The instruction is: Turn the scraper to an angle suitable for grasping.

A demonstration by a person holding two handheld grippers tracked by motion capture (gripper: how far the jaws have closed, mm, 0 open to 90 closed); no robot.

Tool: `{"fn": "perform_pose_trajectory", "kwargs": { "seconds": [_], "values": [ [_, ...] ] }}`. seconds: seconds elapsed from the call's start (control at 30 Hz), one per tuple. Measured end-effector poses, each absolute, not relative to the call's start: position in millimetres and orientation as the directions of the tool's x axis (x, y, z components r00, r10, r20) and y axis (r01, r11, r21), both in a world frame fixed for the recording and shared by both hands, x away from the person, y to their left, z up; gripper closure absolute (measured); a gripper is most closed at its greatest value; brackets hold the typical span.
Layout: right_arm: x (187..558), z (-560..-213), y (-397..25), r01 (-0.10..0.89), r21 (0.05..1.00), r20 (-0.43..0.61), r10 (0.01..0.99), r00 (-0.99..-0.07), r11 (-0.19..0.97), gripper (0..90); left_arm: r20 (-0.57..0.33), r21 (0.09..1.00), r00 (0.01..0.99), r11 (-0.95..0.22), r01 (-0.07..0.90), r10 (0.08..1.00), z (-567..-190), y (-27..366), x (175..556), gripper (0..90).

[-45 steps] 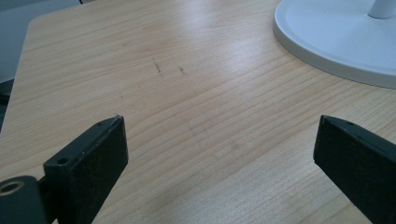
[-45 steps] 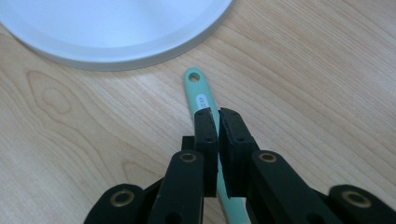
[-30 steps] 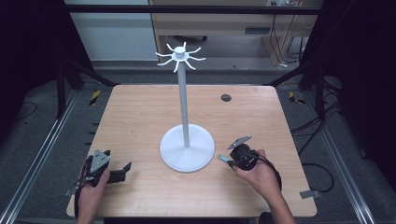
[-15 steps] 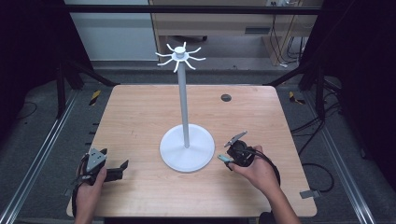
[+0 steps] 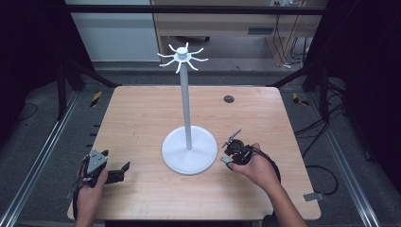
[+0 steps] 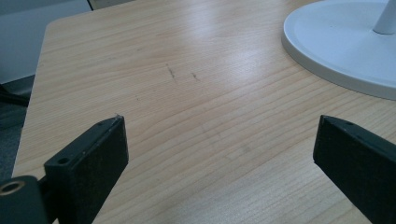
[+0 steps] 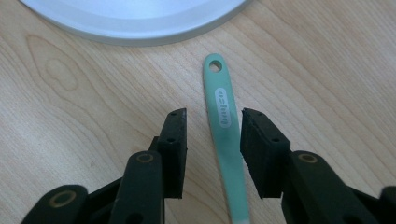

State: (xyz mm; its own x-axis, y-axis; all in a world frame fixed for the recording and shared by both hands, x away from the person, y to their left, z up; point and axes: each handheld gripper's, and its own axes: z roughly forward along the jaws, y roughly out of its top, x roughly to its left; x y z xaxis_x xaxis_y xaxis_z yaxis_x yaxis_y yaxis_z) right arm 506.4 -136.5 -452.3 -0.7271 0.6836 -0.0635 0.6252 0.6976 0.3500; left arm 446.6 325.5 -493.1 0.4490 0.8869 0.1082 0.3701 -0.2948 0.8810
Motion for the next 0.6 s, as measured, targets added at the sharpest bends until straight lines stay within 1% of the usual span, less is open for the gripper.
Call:
{"fn": "perform_pose_trajectory", "kwargs": {
  "seconds": [0.23,0.4,0.6],
  "values": [
    [516.1,-453.4,-130.2,0.631,0.305,-0.063,0.676,-0.734,0.713,68.1,0.104,0.882,0.454,-0.293,0.370,0.885,-493.7,324.1,447.1,2.9],
    [519.8,-455.0,-128.4,0.631,0.280,-0.060,0.669,-0.741,0.724,68.0,0.106,0.882,0.456,-0.295,0.367,0.884,-493.4,323.7,447.3,3.0],
    [523.0,-456.5,-129.5,0.635,0.284,-0.063,0.675,-0.735,0.718,68.1,0.105,0.888,0.462,-0.292,0.355,0.881,-492.1,323.4,446.5,3.1]
  ]
}}
